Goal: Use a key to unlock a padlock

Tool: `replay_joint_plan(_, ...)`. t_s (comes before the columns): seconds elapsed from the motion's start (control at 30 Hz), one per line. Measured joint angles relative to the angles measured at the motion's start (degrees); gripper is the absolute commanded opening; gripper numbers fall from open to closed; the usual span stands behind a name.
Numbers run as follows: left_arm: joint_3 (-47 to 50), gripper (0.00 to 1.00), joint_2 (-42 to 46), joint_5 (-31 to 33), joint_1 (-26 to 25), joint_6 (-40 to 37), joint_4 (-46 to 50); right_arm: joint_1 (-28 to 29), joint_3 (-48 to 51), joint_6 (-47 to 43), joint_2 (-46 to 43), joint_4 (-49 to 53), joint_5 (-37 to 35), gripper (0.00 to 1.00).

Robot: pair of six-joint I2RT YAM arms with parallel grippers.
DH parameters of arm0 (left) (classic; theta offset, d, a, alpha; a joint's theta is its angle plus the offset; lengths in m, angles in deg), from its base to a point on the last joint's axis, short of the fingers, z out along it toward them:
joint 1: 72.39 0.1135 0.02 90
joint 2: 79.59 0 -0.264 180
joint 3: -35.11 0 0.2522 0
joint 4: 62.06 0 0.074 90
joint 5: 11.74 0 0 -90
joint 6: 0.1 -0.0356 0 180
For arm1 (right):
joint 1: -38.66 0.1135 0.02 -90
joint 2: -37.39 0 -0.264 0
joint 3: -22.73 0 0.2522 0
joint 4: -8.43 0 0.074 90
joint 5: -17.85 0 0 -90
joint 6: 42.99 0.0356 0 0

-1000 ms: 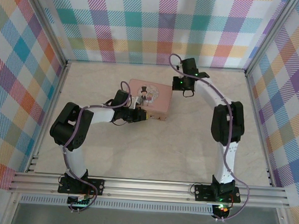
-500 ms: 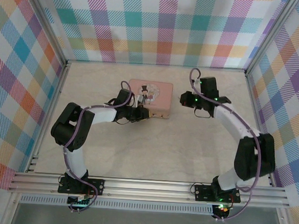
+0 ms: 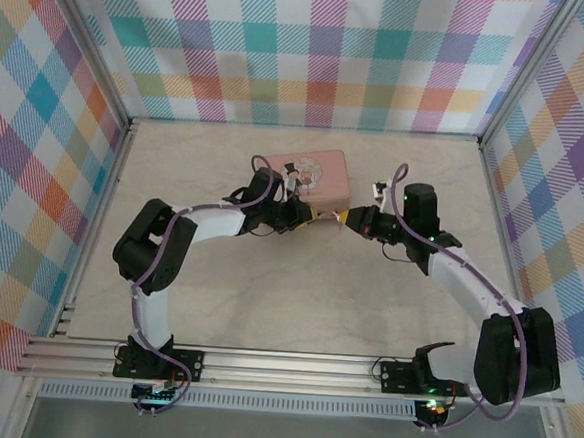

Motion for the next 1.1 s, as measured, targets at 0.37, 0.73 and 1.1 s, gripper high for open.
replay_joint_plan(0.37, -1.6, 0.07, -0.8, 0.6, -0.3, 3.6, -1.0, 0.0, 10.8, 12.8, -5.0, -15.0, 2.1, 0.00)
replay_joint_plan(0.73, -1.6, 0.09, -0.8, 0.7, -0.4, 4.1, -1.1, 0.0, 20.3, 27.2, 1.1, -33.8, -1.2, 0.00)
replay_joint_plan(1.1, -1.6, 0.07, -1.0, 0.2, -0.4, 6.4, -4.6, 0.4, 20.5, 36.3, 19.4, -55.0, -1.7, 0.00)
